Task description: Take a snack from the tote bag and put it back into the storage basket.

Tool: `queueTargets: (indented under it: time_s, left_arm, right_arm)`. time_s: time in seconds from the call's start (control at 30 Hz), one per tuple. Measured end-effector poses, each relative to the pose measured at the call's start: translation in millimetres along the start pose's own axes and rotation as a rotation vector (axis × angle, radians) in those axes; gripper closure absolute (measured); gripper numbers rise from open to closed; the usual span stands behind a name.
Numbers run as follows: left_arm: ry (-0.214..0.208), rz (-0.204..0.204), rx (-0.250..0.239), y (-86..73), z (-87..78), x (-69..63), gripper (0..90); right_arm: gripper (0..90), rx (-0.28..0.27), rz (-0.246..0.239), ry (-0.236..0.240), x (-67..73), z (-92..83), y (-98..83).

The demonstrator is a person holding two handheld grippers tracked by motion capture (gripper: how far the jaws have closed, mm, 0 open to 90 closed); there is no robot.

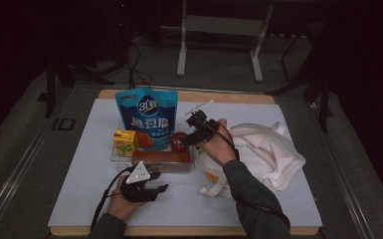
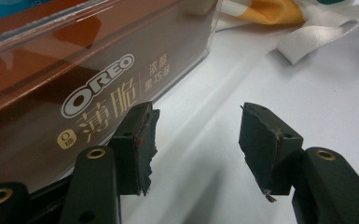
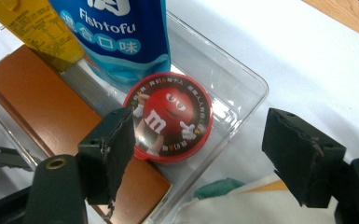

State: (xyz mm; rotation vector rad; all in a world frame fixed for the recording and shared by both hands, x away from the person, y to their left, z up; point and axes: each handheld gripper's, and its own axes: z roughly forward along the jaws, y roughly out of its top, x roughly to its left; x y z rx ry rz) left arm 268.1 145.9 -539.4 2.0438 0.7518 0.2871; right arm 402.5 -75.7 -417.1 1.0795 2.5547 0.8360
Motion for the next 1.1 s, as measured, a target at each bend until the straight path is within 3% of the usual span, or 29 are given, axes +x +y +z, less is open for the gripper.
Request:
queueTargets:
  time_s: [0.83, 1.1]
  left_arm:
    - [0.004, -0.002, 0.001, 0.0, 0.0, 0.3, 45.0]
    - [0.006, -0.003, 0.003, 0.1, 0.0, 0.6, 44.9]
  right_arm:
    - [25.5, -0.008, -0.004, 0.015, -15.0, -18.0, -30.4]
    - [28.0, -0.05, 0.005, 0.021, -23.8, -32.0, -45.6]
